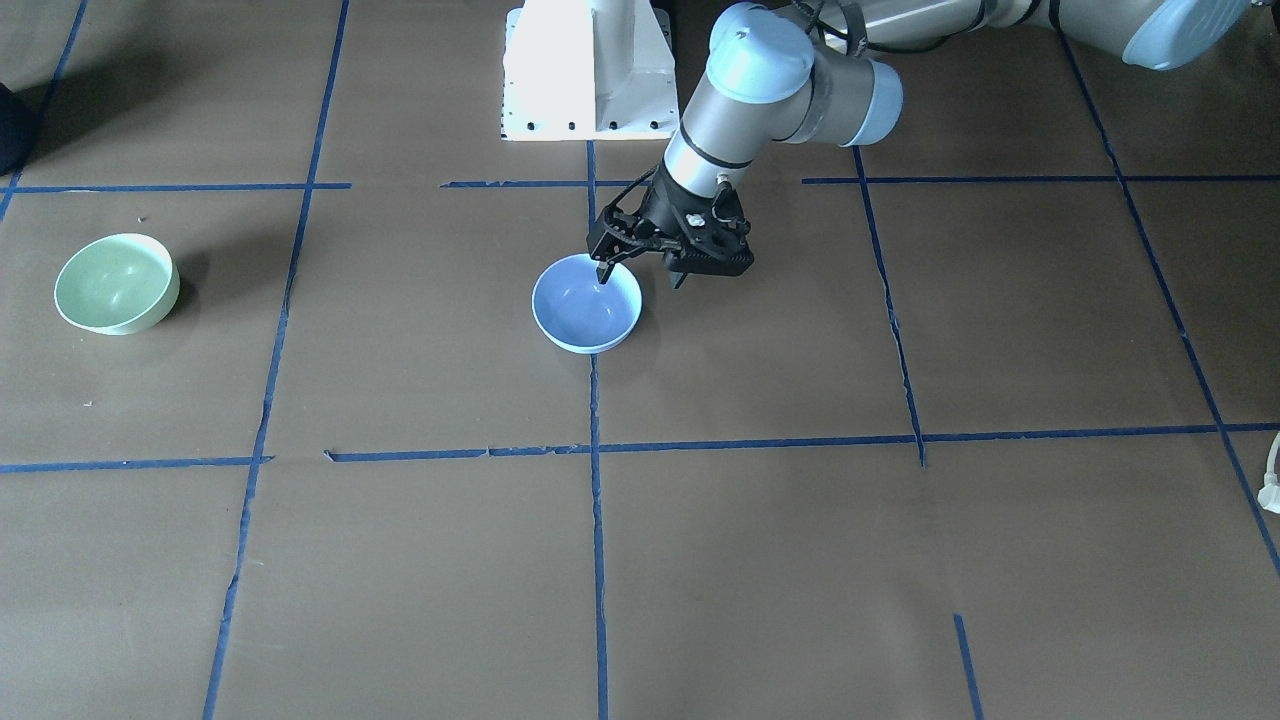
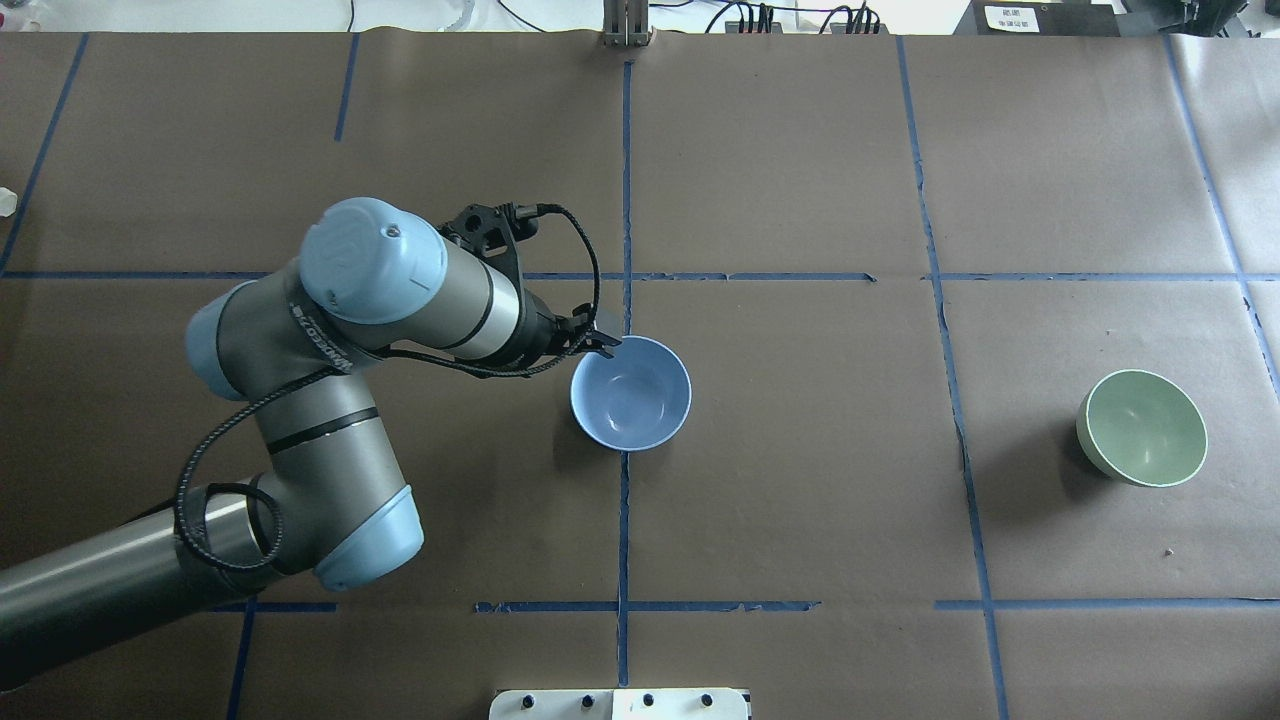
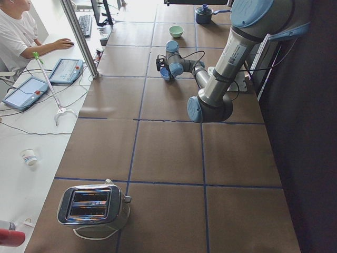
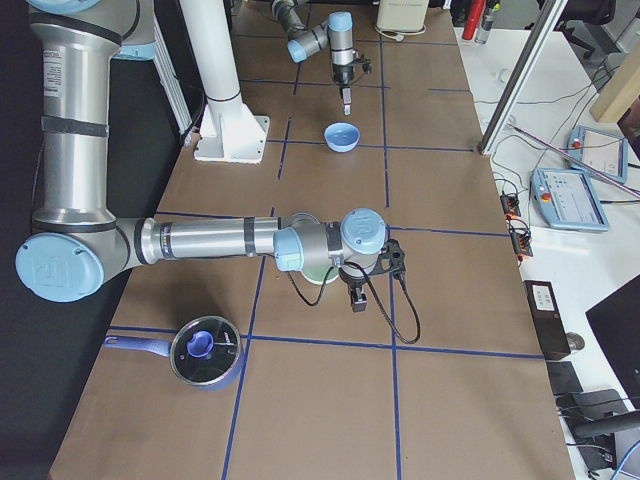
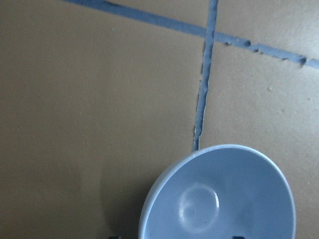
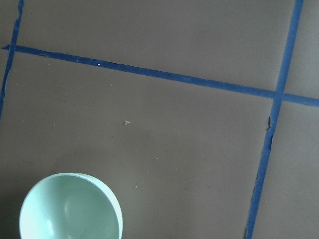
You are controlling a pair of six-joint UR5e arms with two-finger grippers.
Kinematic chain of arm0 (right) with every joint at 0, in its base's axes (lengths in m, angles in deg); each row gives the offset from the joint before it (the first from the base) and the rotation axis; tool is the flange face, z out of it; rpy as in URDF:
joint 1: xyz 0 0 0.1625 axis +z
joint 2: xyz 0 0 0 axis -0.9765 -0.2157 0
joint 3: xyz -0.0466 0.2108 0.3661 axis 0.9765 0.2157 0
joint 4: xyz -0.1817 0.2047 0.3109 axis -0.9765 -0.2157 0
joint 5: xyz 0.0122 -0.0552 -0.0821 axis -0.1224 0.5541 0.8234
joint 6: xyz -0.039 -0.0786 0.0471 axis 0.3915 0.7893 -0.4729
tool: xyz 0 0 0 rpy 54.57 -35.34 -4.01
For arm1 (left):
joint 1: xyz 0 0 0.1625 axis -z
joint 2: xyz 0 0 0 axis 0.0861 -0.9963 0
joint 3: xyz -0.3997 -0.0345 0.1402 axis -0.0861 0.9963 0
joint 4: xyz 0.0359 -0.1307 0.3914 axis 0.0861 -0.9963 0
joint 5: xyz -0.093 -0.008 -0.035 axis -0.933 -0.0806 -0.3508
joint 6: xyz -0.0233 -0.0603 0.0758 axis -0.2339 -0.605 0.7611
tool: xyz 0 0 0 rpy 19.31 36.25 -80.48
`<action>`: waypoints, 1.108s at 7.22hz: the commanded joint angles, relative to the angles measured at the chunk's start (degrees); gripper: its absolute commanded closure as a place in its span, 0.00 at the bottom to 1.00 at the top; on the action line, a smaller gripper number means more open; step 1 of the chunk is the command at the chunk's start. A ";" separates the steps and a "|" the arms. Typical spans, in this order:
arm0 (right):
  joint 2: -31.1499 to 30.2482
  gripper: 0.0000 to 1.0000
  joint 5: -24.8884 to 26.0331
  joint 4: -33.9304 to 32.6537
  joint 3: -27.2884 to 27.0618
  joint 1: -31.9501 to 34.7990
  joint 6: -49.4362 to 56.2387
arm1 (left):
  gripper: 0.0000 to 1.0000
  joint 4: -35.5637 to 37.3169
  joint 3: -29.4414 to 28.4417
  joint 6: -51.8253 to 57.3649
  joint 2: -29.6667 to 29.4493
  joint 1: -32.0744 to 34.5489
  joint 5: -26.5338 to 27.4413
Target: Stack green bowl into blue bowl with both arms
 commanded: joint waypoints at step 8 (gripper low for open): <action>-8.01 0.82 9.73 36.45 6.68 -23.57 -38.86 | 0.00 0.15 4.42 -0.01 2.07 2.15 -0.01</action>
